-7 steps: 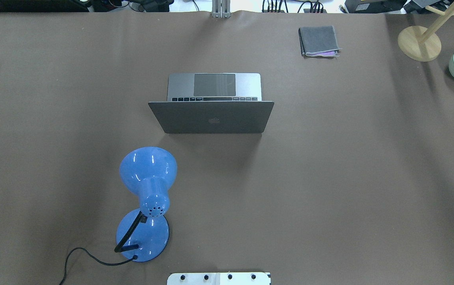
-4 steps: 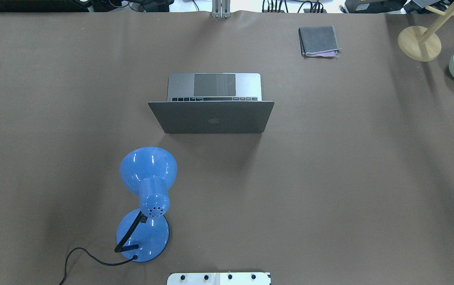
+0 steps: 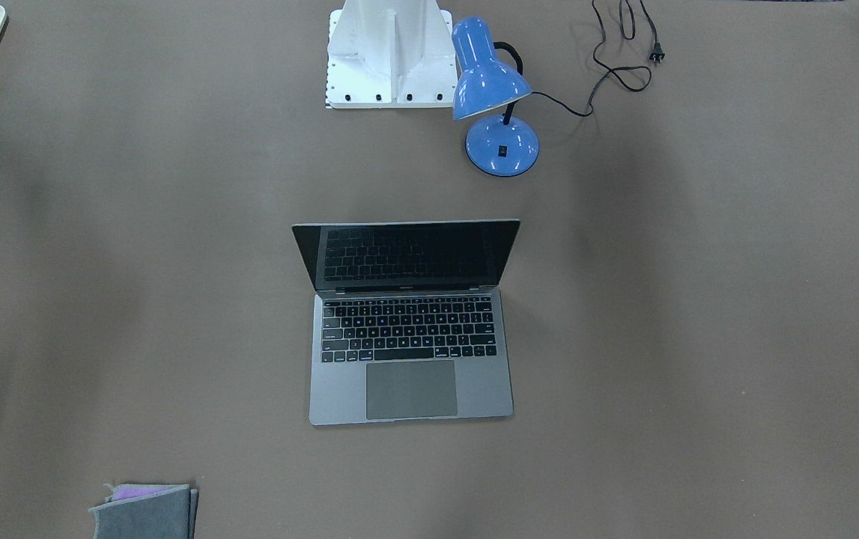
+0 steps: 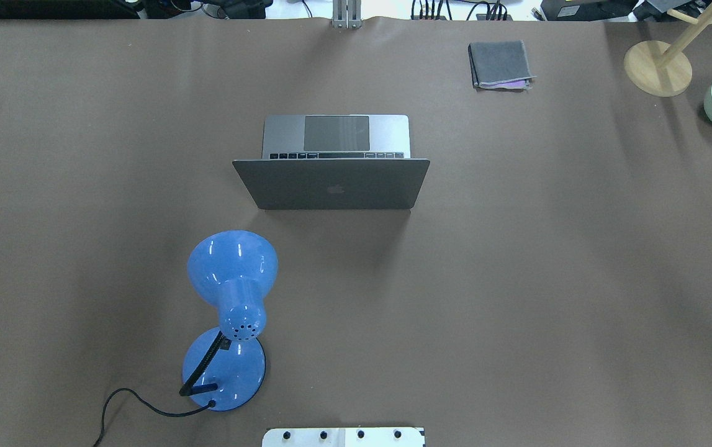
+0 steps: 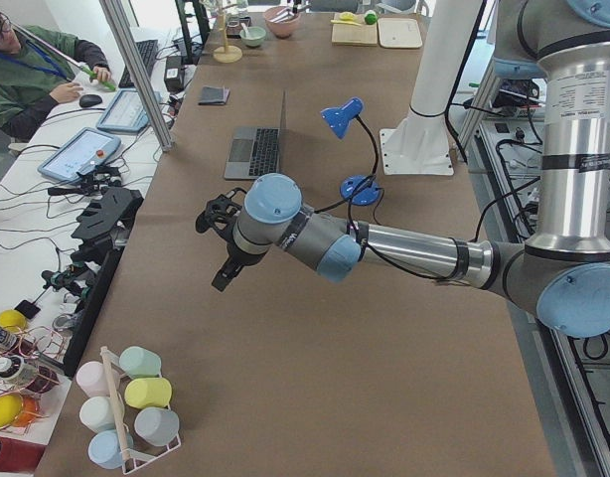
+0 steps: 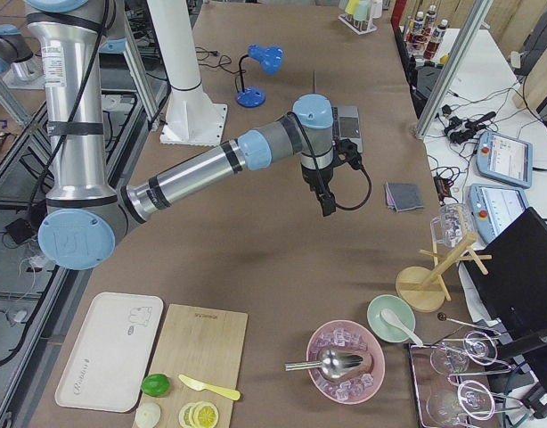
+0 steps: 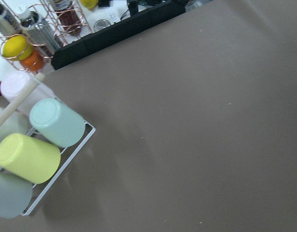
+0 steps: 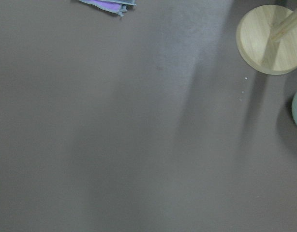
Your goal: Close laptop
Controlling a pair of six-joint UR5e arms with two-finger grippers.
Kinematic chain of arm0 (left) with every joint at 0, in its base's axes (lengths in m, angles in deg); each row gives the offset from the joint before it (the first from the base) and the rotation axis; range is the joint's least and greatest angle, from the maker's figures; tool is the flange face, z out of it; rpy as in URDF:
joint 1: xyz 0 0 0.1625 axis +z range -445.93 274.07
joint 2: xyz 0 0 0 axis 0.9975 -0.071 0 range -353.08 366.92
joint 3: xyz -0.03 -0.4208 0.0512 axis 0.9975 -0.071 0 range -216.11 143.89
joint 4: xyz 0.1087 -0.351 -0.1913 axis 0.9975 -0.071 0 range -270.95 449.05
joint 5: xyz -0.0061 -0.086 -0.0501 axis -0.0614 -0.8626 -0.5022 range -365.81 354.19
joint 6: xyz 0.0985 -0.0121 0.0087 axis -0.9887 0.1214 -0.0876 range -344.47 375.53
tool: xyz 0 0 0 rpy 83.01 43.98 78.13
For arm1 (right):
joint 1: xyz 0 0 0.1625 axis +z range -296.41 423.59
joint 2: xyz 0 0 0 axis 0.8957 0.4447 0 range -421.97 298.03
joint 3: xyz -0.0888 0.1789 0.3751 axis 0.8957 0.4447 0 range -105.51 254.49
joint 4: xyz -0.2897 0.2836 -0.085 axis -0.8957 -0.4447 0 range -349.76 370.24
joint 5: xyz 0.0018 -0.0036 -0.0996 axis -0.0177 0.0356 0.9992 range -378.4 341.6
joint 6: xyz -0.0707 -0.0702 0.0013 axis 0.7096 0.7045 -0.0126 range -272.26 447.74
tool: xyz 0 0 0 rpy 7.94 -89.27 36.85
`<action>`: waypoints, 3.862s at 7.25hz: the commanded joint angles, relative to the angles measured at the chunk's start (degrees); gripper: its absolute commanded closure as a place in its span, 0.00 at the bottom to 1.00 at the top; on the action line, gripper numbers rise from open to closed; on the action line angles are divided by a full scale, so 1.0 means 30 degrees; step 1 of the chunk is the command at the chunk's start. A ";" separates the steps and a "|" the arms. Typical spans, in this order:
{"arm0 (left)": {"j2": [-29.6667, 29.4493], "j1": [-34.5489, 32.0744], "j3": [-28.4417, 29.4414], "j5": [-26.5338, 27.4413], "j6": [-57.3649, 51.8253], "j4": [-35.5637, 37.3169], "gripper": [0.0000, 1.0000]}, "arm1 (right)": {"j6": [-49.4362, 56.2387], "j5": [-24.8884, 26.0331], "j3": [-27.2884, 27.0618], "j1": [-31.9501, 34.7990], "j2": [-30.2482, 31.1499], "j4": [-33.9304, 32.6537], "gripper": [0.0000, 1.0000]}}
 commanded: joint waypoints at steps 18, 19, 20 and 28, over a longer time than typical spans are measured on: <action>-1.1741 1.6521 -0.4349 0.9243 2.0714 1.0689 1.00 | -2.0514 1.0270 -0.0972 -1.4316 -1.1052 -0.5701 1.00; -1.1800 1.6875 -0.4291 0.9715 2.1121 1.0689 1.00 | -2.0543 1.0211 -0.0588 -1.4346 -1.1436 -0.5701 1.00; -1.2033 1.6907 -0.4145 0.9720 2.1154 1.0689 1.00 | -2.0572 1.0211 -0.0497 -1.4347 -1.1498 -0.5672 1.00; -1.3672 1.6907 -0.1864 0.9749 2.1008 1.0601 1.00 | -2.0192 1.0181 0.4949 -1.2825 -1.4192 -0.3270 1.00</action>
